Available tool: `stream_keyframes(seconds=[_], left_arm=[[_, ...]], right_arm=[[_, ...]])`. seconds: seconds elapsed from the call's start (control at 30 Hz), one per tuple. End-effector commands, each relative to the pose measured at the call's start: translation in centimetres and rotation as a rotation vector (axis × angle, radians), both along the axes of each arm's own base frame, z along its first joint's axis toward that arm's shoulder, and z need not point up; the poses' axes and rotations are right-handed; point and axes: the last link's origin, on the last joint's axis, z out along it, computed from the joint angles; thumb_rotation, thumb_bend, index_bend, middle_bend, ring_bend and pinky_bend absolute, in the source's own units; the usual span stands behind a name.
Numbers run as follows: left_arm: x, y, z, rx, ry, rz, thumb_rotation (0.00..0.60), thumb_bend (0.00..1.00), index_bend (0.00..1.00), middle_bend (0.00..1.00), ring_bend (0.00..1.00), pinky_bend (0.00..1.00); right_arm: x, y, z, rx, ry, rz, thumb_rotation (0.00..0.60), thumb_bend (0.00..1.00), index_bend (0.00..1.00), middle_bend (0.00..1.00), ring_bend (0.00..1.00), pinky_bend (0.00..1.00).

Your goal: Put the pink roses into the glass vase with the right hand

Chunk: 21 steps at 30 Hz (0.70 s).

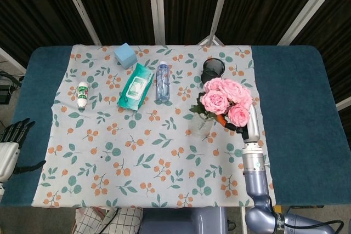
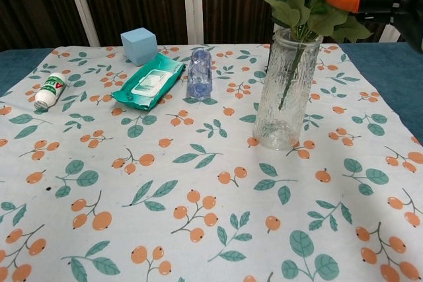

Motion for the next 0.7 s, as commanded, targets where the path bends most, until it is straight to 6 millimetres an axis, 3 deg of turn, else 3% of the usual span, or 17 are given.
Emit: stream_keyframes(seconds=[0.03, 0.43, 0.5, 0.6, 0.7], left_arm=[[0.0, 0.0, 0.0, 0.000, 0.000, 0.001, 0.600, 0.00, 0.00, 0.00, 0.00, 0.00], [-0.1, 0.1, 0.2, 0.004, -0.008, 0.004, 0.600, 0.00, 0.00, 0.00, 0.00, 0.00], [-0.1, 0.1, 0.2, 0.003, -0.009, 0.005, 0.600, 0.00, 0.00, 0.00, 0.00, 0.00], [-0.1, 0.1, 0.2, 0.005, -0.009, 0.003, 0.600, 0.00, 0.00, 0.00, 0.00, 0.00], [-0.1, 0.0, 0.2, 0.005, -0.009, -0.002, 0.600, 0.00, 0.00, 0.00, 0.00, 0.00]], right_arm=[[0.4, -0.1, -0.4, 0.009, 0.004, 0.006, 0.600, 0.36, 0.49, 0.56, 0.52, 0.42], [1.7, -1.0, -1.8, 0.027, 0.023, 0.006, 0.600, 0.36, 0.48, 0.55, 0.51, 0.42], [1.6, -1.0, -1.9, 0.029, 0.026, 0.004, 0.600, 0.36, 0.41, 0.51, 0.46, 0.40], [1.3, -0.8, -2.2, 0.059, 0.057, 0.011, 0.600, 0.36, 0.11, 0.32, 0.27, 0.25], [1.2, -0.6, -2.1, 0.076, 0.087, 0.028, 0.600, 0.36, 0.00, 0.16, 0.12, 0.12]])
